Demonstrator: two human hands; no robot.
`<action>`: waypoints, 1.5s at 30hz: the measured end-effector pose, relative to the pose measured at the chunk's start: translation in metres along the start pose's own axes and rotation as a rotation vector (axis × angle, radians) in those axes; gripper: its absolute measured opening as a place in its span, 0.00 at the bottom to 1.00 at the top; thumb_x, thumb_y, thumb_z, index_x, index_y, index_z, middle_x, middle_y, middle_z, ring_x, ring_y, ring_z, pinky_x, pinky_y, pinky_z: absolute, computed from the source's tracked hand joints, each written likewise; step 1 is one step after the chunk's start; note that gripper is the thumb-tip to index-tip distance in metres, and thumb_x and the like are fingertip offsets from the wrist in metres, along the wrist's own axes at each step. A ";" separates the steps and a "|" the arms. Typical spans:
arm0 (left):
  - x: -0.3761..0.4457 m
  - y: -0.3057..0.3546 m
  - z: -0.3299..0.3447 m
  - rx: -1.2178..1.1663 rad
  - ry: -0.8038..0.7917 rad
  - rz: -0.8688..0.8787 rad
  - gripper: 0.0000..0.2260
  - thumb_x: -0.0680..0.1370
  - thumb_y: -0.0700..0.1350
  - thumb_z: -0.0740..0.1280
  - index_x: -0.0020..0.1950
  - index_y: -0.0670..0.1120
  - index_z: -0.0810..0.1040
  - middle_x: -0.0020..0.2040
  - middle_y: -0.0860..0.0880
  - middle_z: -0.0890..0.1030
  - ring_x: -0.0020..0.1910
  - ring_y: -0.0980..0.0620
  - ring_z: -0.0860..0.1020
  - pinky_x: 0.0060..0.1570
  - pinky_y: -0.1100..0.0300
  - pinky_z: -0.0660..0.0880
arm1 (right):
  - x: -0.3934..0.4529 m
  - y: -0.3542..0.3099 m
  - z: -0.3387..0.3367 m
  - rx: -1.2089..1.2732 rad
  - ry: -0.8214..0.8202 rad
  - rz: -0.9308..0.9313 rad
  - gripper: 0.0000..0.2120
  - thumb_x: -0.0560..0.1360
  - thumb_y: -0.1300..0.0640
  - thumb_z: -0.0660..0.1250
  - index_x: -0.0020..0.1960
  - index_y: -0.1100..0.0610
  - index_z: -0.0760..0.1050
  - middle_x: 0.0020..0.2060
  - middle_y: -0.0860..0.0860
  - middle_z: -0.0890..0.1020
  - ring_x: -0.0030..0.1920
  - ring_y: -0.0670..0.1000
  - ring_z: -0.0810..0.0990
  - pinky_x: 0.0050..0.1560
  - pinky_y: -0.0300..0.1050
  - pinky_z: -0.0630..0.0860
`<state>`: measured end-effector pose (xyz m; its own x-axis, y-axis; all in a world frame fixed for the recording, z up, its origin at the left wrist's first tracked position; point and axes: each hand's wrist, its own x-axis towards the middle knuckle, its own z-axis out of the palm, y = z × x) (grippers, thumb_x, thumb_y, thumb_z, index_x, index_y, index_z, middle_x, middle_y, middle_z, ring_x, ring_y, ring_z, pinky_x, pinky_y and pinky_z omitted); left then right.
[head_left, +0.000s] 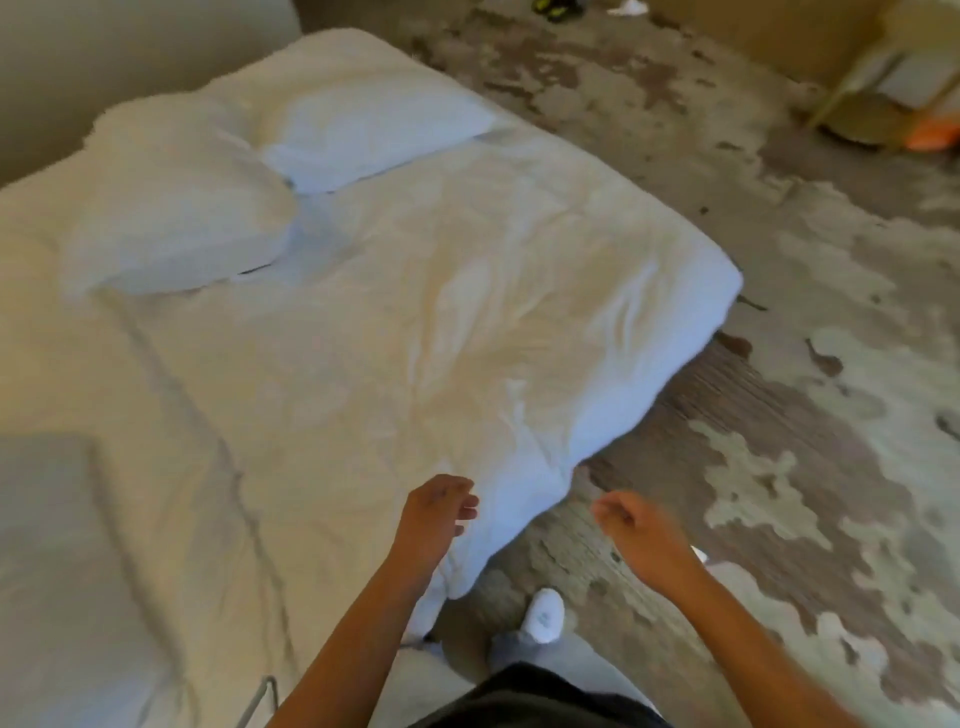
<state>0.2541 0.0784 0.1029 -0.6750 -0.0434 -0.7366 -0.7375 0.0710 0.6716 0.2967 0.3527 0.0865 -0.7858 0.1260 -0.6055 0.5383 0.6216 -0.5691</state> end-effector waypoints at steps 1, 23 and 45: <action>-0.001 0.006 0.029 0.019 -0.031 -0.004 0.10 0.83 0.42 0.65 0.59 0.38 0.81 0.52 0.36 0.85 0.50 0.39 0.84 0.53 0.49 0.78 | -0.008 0.026 -0.016 0.024 0.036 0.039 0.05 0.83 0.46 0.64 0.51 0.40 0.78 0.44 0.44 0.83 0.42 0.44 0.82 0.42 0.42 0.76; 0.113 0.160 0.445 0.557 -0.376 0.041 0.14 0.77 0.52 0.66 0.48 0.42 0.82 0.45 0.42 0.87 0.48 0.42 0.85 0.55 0.45 0.82 | 0.139 0.161 -0.335 0.380 0.387 0.177 0.07 0.82 0.44 0.64 0.48 0.42 0.80 0.39 0.46 0.85 0.38 0.45 0.83 0.39 0.42 0.80; 0.334 0.490 0.877 0.527 -0.428 0.323 0.08 0.81 0.52 0.66 0.51 0.52 0.83 0.45 0.53 0.87 0.47 0.55 0.85 0.52 0.52 0.81 | 0.450 0.262 -0.736 0.401 0.403 0.244 0.07 0.80 0.45 0.66 0.45 0.38 0.79 0.38 0.41 0.84 0.35 0.43 0.81 0.35 0.38 0.76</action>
<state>-0.3122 0.9727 0.1157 -0.7087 0.4438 -0.5484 -0.3232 0.4866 0.8116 -0.1399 1.1414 0.0748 -0.6369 0.5590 -0.5310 0.7278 0.2088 -0.6532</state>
